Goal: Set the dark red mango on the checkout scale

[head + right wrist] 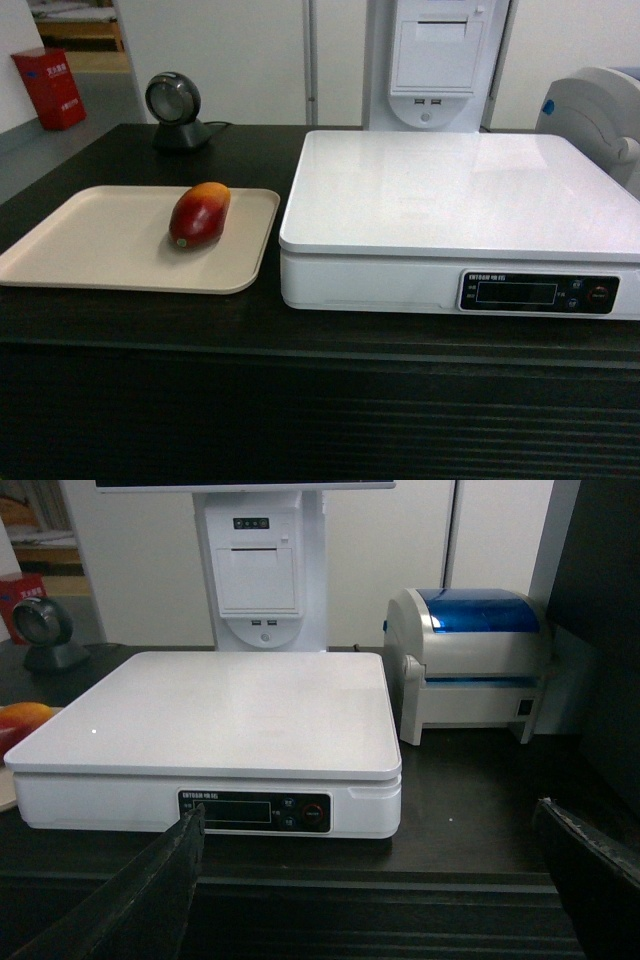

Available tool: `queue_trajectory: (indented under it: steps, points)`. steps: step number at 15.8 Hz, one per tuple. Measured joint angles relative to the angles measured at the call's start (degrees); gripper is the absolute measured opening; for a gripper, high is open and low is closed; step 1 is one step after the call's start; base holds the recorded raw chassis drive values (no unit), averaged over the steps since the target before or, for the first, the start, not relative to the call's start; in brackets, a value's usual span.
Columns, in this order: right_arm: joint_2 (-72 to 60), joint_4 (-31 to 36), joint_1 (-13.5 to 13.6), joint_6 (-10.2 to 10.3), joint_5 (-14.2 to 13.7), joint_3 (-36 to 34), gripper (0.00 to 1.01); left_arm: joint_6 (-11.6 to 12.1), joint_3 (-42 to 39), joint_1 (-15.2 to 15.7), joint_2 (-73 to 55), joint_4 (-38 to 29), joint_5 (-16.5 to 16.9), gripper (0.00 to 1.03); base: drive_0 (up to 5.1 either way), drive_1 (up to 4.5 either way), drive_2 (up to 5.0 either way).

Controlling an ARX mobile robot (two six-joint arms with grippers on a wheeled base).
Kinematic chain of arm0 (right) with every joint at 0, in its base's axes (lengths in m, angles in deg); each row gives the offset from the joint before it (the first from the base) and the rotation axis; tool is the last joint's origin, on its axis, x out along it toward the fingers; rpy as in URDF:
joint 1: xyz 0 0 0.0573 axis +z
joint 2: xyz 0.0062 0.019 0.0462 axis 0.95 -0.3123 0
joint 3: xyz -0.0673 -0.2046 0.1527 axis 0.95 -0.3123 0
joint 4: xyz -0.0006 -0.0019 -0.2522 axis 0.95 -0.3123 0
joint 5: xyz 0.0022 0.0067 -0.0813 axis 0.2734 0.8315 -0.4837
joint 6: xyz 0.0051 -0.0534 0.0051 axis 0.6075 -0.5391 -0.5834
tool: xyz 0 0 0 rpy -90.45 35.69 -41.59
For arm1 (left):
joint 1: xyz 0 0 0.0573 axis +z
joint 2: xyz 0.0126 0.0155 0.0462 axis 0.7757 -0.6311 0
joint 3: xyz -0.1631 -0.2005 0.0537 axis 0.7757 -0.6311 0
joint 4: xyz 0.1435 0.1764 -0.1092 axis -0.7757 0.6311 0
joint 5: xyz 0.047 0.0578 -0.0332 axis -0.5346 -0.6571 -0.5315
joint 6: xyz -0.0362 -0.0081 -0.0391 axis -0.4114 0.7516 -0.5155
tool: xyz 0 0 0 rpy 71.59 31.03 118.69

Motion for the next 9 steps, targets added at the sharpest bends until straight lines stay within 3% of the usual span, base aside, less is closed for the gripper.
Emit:
queue_trajectory:
  steps: [7,8,9]
  points:
    - [0.0,0.0,0.0,0.0,0.0,0.0,0.98,0.0,0.0,0.0,0.0,0.0,0.0,0.98,0.0,0.0,0.0]
    - [0.0,-0.02,0.0,0.0,0.0,0.0,0.98,-1.42,1.57,-2.95,-2.29,4.7,-7.43,0.98,0.0,0.0,0.0]
    - [0.0,-0.02,0.0,0.0,0.04,0.0,0.98,-1.73,3.58,-4.72,-11.32,0.5,-15.58,0.98,0.0,0.0,0.0]
